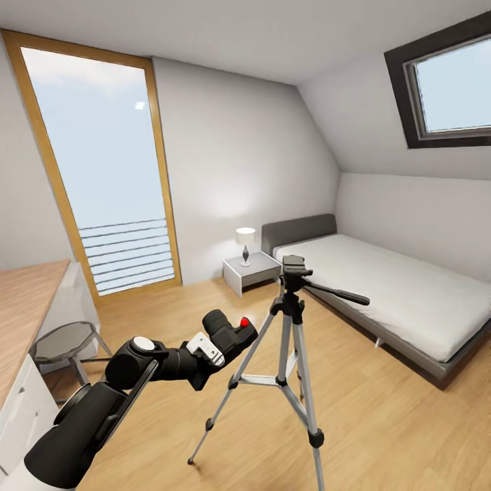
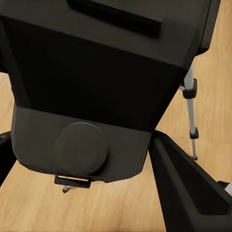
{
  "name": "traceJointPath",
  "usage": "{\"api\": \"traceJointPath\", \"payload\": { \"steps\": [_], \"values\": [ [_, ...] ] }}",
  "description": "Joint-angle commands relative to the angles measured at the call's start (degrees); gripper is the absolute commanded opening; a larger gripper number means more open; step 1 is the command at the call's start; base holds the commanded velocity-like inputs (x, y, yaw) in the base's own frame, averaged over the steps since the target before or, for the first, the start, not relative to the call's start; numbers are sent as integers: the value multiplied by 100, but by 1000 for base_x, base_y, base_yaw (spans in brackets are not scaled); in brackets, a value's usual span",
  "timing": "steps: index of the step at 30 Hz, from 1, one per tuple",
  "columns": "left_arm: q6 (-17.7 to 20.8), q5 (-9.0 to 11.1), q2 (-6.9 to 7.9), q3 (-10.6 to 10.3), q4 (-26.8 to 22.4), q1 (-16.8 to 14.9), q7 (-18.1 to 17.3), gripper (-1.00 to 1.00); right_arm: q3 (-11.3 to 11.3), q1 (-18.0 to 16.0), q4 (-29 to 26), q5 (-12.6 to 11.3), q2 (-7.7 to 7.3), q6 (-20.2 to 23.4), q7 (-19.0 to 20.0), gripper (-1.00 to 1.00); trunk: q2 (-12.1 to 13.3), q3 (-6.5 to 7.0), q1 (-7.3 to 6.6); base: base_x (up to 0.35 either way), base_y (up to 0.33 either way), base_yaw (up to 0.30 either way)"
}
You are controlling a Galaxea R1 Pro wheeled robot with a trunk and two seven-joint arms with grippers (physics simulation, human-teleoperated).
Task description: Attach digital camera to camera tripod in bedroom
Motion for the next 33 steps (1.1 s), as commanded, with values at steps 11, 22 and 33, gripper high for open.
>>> {"api": "traceJointPath", "payload": {
  "steps": [11,22,33],
  "values": [
    [10,-56,5,11,-4,-5,-51,-100,49,-6,17,-59,2,-29,4,100,-5,-2,2,22,0,-86],
    [10,-56,17,627,-4,-4,-57,-100,49,-6,17,-59,-5,-55,-27,100,-5,-2,2,1,0,-9],
    [10,-48,5,1611,150,-1263,-347,-100,66,-6,10,-56,-7,-94,-31,100,-5,-2,2,0,0,0]
  ]
}}
